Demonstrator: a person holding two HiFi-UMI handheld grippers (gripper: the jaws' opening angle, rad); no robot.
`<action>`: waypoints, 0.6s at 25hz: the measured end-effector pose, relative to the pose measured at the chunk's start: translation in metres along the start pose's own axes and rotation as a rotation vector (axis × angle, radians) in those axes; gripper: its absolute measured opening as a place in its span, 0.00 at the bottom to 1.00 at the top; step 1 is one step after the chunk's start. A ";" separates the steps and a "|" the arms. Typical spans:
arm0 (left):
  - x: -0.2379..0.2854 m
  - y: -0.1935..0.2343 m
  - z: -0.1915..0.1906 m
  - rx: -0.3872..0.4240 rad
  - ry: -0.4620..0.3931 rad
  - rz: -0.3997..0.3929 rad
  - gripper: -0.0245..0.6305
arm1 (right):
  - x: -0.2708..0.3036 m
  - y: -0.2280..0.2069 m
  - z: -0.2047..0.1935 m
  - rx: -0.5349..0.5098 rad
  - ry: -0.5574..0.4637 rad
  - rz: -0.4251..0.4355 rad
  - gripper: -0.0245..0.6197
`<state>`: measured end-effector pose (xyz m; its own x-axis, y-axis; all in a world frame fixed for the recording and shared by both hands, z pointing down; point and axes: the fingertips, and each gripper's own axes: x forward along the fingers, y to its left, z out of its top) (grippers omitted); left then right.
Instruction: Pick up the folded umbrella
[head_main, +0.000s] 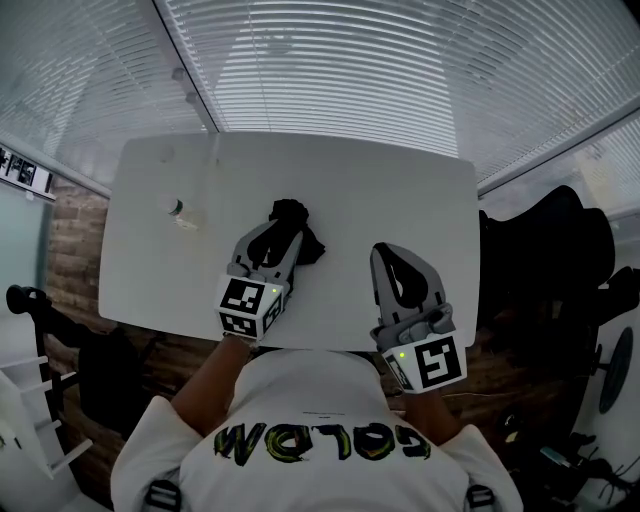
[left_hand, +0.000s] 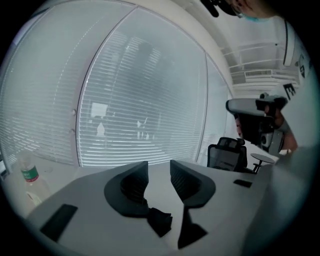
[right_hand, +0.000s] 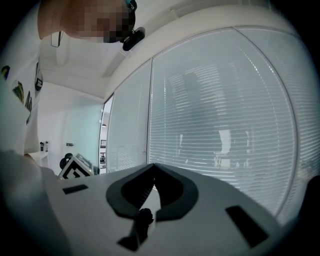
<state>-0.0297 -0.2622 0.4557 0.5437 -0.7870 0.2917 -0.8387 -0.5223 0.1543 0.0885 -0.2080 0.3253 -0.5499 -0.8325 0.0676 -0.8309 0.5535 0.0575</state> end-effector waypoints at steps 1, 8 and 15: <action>0.005 0.002 -0.007 0.005 0.020 0.006 0.27 | -0.001 -0.001 0.000 0.001 0.000 -0.001 0.06; 0.039 0.026 -0.057 0.018 0.148 0.061 0.36 | -0.003 -0.001 0.001 -0.001 -0.004 -0.003 0.06; 0.072 0.050 -0.104 0.008 0.275 0.109 0.45 | -0.002 -0.001 0.002 -0.007 -0.001 -0.004 0.06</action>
<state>-0.0354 -0.3110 0.5829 0.4210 -0.7204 0.5511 -0.8907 -0.4433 0.1009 0.0904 -0.2073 0.3228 -0.5469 -0.8345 0.0668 -0.8322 0.5506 0.0645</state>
